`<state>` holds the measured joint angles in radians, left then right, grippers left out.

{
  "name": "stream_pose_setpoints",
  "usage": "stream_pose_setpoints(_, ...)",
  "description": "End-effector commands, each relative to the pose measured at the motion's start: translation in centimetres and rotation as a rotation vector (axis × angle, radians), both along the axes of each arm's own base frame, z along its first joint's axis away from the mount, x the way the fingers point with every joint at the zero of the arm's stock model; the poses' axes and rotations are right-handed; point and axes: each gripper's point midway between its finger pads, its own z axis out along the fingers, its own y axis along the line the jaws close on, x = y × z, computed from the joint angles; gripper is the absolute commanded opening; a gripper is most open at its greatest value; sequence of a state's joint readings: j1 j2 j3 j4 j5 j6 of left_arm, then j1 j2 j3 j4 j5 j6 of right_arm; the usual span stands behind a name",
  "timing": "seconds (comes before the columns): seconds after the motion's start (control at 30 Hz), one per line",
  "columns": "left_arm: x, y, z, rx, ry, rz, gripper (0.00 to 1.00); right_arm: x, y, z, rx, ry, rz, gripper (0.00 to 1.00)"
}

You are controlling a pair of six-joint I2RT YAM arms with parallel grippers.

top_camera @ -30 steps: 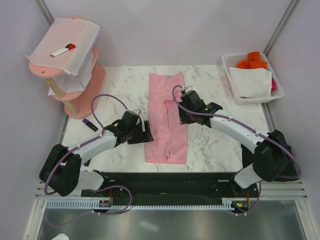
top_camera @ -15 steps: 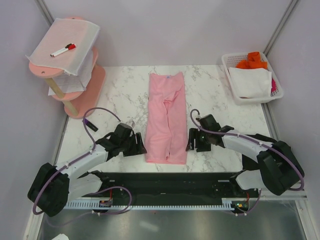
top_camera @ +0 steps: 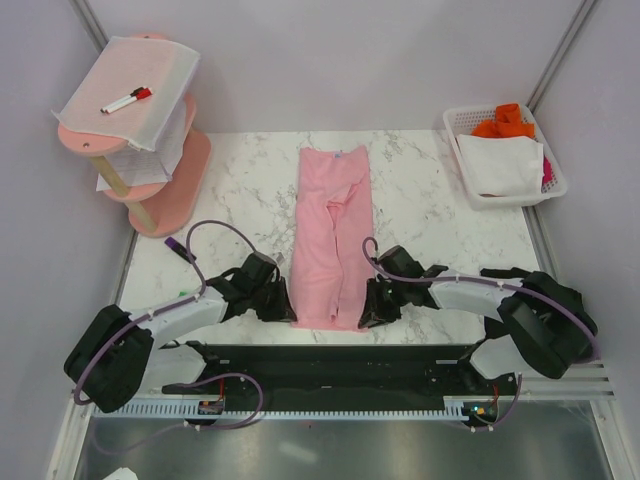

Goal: Fold and stack the t-shirts
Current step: Grab the bottom of the folded rectangular tshirt with both arms, then fold the folded rectangular tshirt in 1/3 of the way

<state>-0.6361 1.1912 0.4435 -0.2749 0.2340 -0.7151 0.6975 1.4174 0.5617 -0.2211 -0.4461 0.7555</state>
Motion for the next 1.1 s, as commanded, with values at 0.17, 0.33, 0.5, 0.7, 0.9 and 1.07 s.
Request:
stream_pose_setpoints(0.17, 1.4, -1.5, 2.6, -0.047, -0.058, 0.002, 0.02, 3.2, -0.2, 3.1, -0.023, -0.169, -0.087, 0.00)
stream_pose_setpoints(0.33, 4.1, -1.4, 5.6, 0.004, -0.154, 0.029, 0.02, 6.2, -0.3, 7.4, -0.001, -0.347, -0.158, 0.00)
stream_pose_setpoints(0.5, 7.6, -2.4, 8.0, 0.048, -0.225, 0.033, 0.02, 9.7, -0.7, 10.2, -0.027, -0.489, -0.205, 0.00)
stream_pose_setpoints(0.7, 12.3, -3.5, 10.1, 0.079, -0.286, 0.048, 0.02, 14.9, -2.5, 11.5, -0.063, -0.589, -0.289, 0.00)
stream_pose_setpoints(0.9, 17.3, -3.6, 11.0, 0.087, -0.313, 0.065, 0.02, 20.0, -2.2, 11.9, -0.057, -0.651, -0.326, 0.00)
stream_pose_setpoints(1.07, 21.2, -3.7, 10.0, 0.083, -0.289, 0.048, 0.02, 23.8, -0.9, 12.0, -0.016, -0.674, -0.336, 0.00)
